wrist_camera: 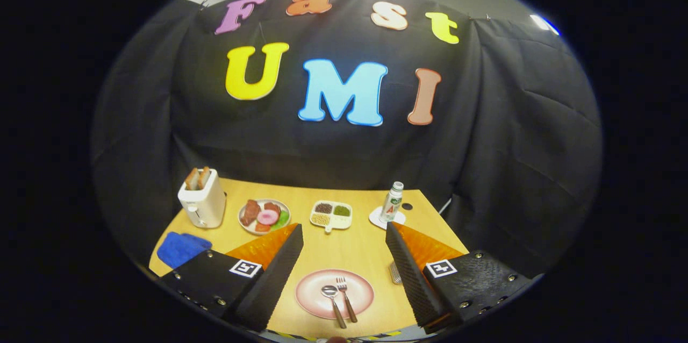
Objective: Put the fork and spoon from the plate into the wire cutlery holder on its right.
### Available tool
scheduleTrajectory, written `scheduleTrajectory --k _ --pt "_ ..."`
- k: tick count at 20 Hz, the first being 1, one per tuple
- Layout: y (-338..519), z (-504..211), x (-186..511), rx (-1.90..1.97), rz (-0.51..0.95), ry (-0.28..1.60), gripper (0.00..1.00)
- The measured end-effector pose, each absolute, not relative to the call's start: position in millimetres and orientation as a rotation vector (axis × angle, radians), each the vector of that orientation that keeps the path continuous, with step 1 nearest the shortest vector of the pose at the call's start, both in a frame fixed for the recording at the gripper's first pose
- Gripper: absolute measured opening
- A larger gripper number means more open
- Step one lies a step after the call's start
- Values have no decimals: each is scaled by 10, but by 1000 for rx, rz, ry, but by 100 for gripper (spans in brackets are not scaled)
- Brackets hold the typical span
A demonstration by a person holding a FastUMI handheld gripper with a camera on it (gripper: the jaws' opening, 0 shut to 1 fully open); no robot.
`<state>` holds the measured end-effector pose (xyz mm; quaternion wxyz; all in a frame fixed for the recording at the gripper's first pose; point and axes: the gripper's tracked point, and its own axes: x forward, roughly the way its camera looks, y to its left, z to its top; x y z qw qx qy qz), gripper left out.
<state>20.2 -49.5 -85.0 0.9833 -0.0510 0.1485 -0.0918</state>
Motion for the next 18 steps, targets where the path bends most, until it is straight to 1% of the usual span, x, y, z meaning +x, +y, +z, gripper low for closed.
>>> scheduleTrajectory --k 5,11,14,18 --pt "-676 -1764 389 -188 -252 595 96" --pt "-763 -2745 408 -353 -233 925 95" --pt "-821 -3110 419 -428 -212 1040 95" --pt "-848 -3431 476 -463 -194 1113 95"
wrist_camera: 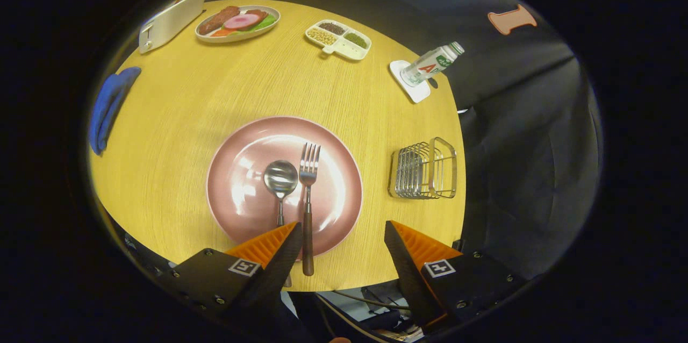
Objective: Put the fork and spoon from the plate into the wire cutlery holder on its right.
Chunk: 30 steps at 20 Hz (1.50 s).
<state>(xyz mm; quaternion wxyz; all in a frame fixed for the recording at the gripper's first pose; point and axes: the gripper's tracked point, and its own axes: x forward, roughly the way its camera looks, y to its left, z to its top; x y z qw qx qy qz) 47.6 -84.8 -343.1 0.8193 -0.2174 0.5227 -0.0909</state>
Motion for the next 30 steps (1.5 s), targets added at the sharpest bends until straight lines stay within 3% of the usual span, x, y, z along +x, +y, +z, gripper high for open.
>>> scheduleTrajectory --k 11,14,16,17,19,20,21,30 --pt "-862 -3986 536 -446 -128 1225 92" --pt "-817 -4024 524 -459 -116 1245 75" --pt "-764 -4088 518 -449 -95 1261 51" --pt "-749 -4118 503 -449 -90 1275 28" --pt "-750 -4071 489 -449 -106 1288 15" --pt "-714 -4006 559 -435 -99 1287 14" --pt "-760 -4207 537 -398 -89 1288 8" --pt "-876 -3745 501 -395 -187 1262 8"
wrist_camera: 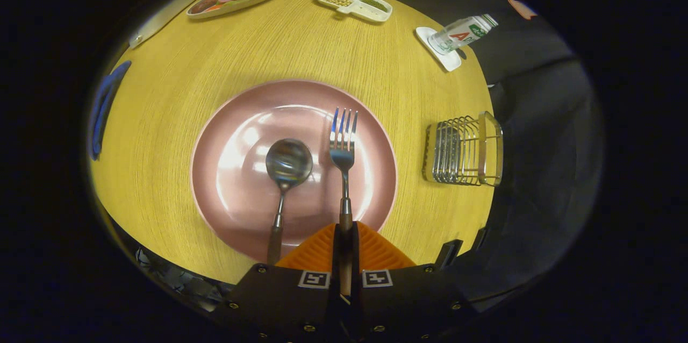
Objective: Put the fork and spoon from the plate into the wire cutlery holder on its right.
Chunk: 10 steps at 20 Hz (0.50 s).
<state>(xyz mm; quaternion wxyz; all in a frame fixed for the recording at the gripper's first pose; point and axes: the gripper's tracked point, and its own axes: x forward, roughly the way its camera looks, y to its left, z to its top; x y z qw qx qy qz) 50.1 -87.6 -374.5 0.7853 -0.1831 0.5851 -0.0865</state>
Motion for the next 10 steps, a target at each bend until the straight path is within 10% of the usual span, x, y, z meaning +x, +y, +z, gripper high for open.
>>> scheduleTrajectory --k 10 --pt "-1485 -3002 465 -377 -368 1221 8"
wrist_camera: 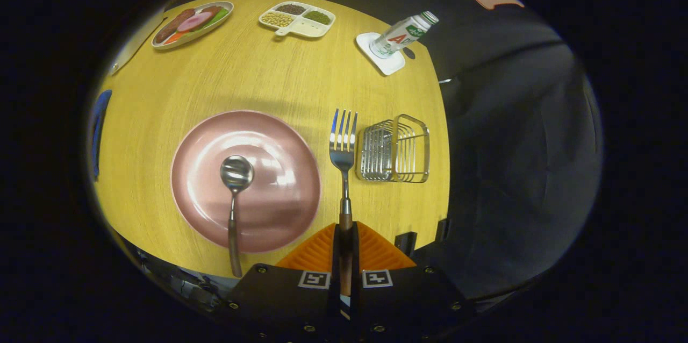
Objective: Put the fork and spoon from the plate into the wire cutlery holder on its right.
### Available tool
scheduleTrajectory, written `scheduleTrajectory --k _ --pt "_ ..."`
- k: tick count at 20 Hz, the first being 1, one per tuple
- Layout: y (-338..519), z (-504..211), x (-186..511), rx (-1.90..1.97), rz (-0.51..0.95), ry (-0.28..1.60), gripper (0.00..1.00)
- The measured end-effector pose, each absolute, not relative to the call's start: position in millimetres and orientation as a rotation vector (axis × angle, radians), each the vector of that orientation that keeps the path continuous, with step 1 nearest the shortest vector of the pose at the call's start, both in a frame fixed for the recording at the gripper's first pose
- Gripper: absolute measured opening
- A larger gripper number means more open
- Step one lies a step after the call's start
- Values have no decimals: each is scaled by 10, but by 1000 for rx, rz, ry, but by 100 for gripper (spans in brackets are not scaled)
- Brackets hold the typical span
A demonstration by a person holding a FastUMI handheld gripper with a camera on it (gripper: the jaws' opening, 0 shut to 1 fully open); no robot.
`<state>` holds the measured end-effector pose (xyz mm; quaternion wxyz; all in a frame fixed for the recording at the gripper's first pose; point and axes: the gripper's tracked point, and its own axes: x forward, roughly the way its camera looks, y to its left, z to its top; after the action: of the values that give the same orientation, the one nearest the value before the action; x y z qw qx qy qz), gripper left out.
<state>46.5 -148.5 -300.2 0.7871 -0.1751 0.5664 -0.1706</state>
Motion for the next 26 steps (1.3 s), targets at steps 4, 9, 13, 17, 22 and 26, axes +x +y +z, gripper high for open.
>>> scheduleTrajectory --k 4,9,13,17,22,26 --pt "-1847 -2846 418 -342 -436 1223 8" --pt "-2205 -2851 347 -314 -475 1270 8" --pt "-2391 -2950 426 -324 -450 1345 8" --pt "-2437 -3046 486 -313 -404 1424 8" --pt "-2396 -3085 469 -309 -367 1469 7" --pt "-2408 -3126 460 -300 -361 1551 8"
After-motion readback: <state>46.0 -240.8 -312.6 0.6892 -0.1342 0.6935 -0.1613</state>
